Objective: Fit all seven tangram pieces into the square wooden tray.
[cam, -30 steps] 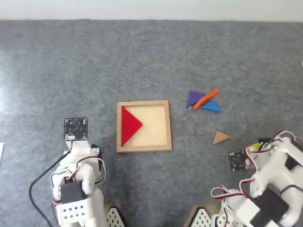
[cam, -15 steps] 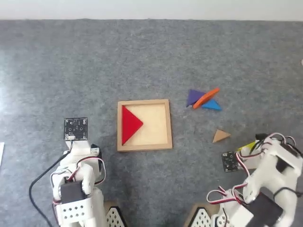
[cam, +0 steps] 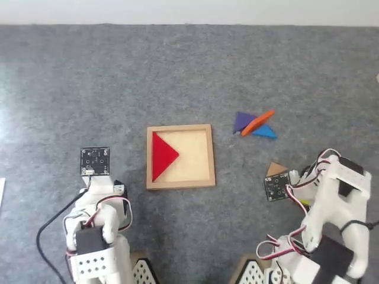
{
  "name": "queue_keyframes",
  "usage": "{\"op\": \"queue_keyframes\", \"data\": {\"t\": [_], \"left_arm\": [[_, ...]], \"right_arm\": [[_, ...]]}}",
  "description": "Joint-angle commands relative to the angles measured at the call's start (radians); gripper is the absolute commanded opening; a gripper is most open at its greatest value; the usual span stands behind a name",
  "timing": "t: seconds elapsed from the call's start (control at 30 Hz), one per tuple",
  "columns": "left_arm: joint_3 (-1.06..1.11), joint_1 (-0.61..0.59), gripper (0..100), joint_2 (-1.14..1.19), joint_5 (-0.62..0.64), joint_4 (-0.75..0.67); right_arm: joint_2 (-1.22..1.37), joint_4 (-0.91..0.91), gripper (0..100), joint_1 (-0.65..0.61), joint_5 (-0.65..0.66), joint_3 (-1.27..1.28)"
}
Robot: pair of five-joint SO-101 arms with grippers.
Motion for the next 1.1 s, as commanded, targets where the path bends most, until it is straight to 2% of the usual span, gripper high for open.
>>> {"op": "queue_keyframes", "data": {"t": [0.0,0.07,0.13,0.3,0.67,1.07], "left_arm": [[-0.012,0.0,8,-0.018,-0.002,0.003],[-0.012,0.0,8,-0.018,-0.002,0.003],[-0.012,0.0,8,-0.018,-0.002,0.003],[-0.012,0.0,8,-0.018,-0.002,0.003],[-0.012,0.0,8,-0.018,-0.002,0.003],[-0.012,0.0,8,-0.018,-0.002,0.003]], "right_arm": [[-0.051,0.016,29.3,0.027,-0.011,-0.046],[-0.101,0.016,36.7,0.039,-0.005,-0.046],[-0.143,0.028,39.8,0.053,0.023,-0.041],[-0.168,0.067,38.5,0.062,0.072,-0.041],[-0.059,-0.028,38.4,0.154,0.167,-0.043],[0.094,-0.182,38.4,0.182,0.167,-0.049]]}}
